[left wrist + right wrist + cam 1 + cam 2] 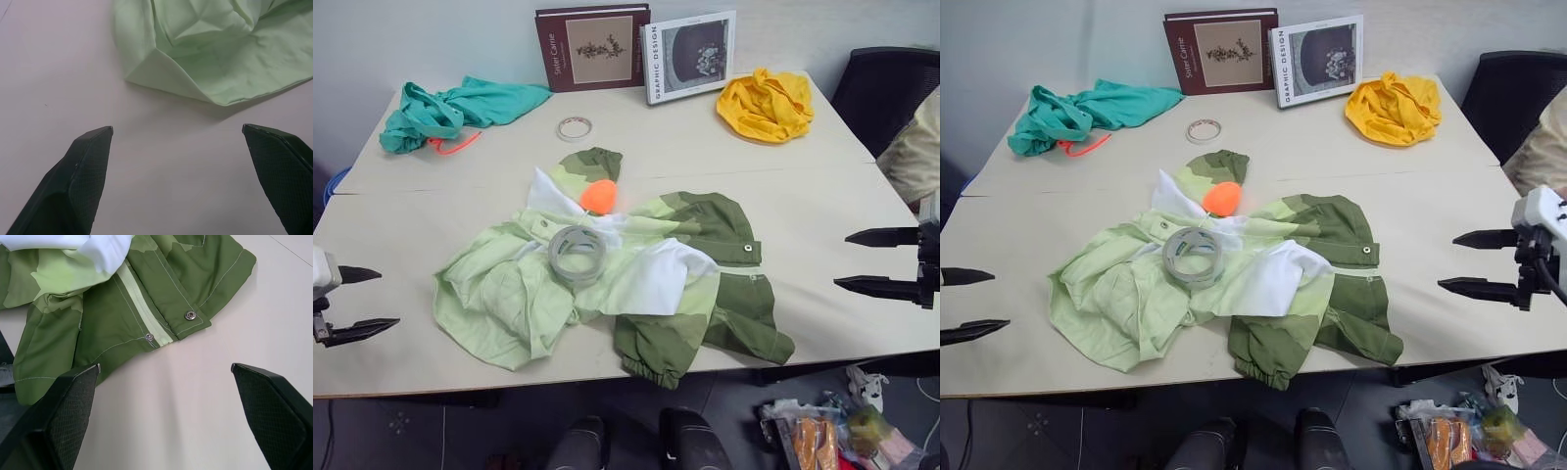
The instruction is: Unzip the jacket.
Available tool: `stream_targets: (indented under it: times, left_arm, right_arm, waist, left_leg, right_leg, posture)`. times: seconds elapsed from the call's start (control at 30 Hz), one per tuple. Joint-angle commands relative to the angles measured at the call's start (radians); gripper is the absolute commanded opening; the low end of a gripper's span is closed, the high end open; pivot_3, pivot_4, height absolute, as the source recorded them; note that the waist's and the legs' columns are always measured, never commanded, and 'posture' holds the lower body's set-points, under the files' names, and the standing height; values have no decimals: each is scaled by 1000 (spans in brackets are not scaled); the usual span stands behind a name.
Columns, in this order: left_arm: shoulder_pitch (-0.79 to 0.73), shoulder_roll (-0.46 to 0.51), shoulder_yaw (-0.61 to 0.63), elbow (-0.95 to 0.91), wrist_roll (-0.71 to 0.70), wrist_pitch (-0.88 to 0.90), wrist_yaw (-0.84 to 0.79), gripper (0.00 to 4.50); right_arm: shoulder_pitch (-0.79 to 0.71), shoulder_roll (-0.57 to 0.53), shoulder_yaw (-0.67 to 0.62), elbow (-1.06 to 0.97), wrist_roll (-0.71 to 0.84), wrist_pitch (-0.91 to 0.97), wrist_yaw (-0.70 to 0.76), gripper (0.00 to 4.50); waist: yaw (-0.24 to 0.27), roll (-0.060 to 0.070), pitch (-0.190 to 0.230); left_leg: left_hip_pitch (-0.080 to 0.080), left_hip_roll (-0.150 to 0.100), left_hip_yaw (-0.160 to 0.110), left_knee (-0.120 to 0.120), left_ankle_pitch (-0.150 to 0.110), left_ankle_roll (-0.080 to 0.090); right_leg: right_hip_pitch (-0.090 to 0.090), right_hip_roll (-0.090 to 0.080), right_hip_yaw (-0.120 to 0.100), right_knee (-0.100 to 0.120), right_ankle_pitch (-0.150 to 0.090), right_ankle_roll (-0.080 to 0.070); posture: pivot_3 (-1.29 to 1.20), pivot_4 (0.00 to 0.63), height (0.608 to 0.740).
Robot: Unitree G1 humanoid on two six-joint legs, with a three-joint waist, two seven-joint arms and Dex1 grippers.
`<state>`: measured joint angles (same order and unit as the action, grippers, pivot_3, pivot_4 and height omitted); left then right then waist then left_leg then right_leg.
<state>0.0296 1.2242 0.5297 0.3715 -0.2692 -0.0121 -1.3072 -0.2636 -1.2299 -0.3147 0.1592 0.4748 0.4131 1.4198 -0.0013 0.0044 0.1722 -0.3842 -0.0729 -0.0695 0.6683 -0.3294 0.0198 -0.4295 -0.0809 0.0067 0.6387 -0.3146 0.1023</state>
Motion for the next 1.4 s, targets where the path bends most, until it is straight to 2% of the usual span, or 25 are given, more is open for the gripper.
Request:
stream_targets:
  times: [0.03, 0.47, 0.7, 0.83, 0.97, 1.07, 1.27, 1.4]
  left_arm:
    - [-9, 1, 3, -2, -11, -20, -12, 4465]
    - [-83, -9, -60, -72, -42, 97, 9, 4465]
    - [-79, -25, -11, -209, -157, 258, -20, 4465]
    - [-131, -23, -18, -368, -305, 442, -33, 4465]
    - [-150, -12, -72, -502, -310, 471, -32, 4465]
    - [-170, -26, -118, -525, -286, 448, -26, 4465]
    - [-186, -36, -199, -457, -186, 344, -17, 4500]
    - [-223, -51, -250, -423, -157, 319, -6, 4500]
  right_arm:
    - [-6, 8, -30, -10, 8, -16, -6, 4498]
    - [1, 18, -26, 12, -22, -66, -33, 4498]
    - [-43, 41, -27, -21, 3, -12, -89, 4498]
    - [-148, 54, 53, -135, 1, -6, -90, 4498]
    - [-351, 148, 204, -277, 36, 51, -84, 4498]
    - [-508, 317, 385, -371, 29, 78, -86, 4498]
    - [-695, 655, 640, -273, -107, 103, -204, 2530]
    - [-741, 800, 773, -131, -259, -32, -228, 2530]
  waist:
    - [0, 0, 0]
    - [0, 0, 0]
    - [-2, 0, 0]
    - [-3, 0, 0]
    - [-11, 0, 0]
    - [-16, 0, 0]
    - [-26, 0, 0]
    - [-25, -2, -1]
  left_leg:
    - [0, 0, 0, 0, 0, 0]
    - [0, 0, 0, 1, 0, 0]
    - [0, 0, 0, 1, 0, 0]
    - [0, 0, 0, 3, 0, 0]
    - [0, 0, 1, 4, 0, -1]
    - [0, 1, 0, 4, 0, -2]
    - [-4, 0, 0, 7, 0, -2]
    - [-6, -1, 0, 9, 0, -2]
  right_leg:
    - [0, 0, 0, 0, 0, 0]
    - [-1, 0, 0, 4, 0, 0]
    - [-1, 0, 0, 5, 0, 0]
    - [-1, 0, 0, 5, 0, 0]
    - [-1, 1, 1, 5, 0, 0]
    - [-1, 2, 0, 5, 0, 0]
    - [-8, 1, 0, 14, 0, 0]
    - [-10, 1, 0, 16, 0, -1]
  posture:
    - [0, 150, 740]
    - [0, 150, 740]
    - [0, 150, 740]
    - [0, 150, 740]
    - [0, 150, 740]
    - [0, 150, 740]
    - [0, 150, 740]
    - [0, 150, 740]
